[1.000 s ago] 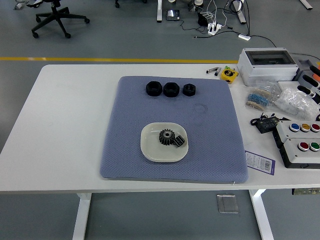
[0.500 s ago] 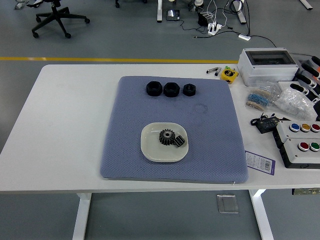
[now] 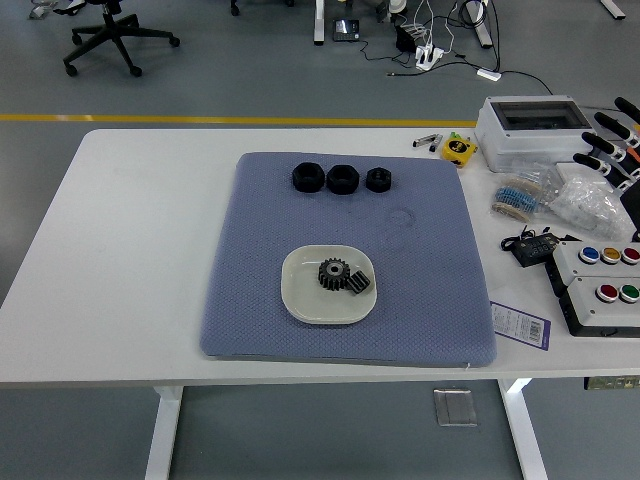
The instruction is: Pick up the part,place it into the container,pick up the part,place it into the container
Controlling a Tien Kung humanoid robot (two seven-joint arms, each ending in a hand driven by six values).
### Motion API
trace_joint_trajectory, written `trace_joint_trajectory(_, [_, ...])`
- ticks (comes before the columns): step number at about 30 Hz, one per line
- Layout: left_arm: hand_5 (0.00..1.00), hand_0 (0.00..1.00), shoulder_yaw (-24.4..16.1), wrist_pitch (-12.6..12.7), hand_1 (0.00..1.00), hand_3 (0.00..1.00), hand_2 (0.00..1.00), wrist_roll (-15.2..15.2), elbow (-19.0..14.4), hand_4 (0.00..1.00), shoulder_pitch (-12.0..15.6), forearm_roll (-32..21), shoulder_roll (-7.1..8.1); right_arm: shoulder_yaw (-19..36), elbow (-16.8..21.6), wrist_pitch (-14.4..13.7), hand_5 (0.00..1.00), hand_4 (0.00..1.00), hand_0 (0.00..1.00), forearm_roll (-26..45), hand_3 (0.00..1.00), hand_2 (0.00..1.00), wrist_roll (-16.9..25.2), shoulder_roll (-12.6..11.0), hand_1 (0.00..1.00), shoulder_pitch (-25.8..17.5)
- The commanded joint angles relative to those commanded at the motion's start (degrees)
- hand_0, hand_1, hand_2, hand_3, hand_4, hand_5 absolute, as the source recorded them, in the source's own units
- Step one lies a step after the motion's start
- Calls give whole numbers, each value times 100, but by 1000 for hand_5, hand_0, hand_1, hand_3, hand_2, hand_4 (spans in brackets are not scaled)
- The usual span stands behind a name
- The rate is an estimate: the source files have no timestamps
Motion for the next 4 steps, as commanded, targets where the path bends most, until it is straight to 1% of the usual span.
trace_joint_trajectory(2, [714,821,-116,-6,823,573,867,-58,0,482,-10,5,-11,27,-1,18,831,998,584,0,816,756,-19,-1,660,40])
trace_joint_trajectory(4, [714,821,-160,-9,823,573,867,-27,0,482,-78,129,-11,-30,-36,-19,831,998,584,21,816,756,-21,-57,660,139])
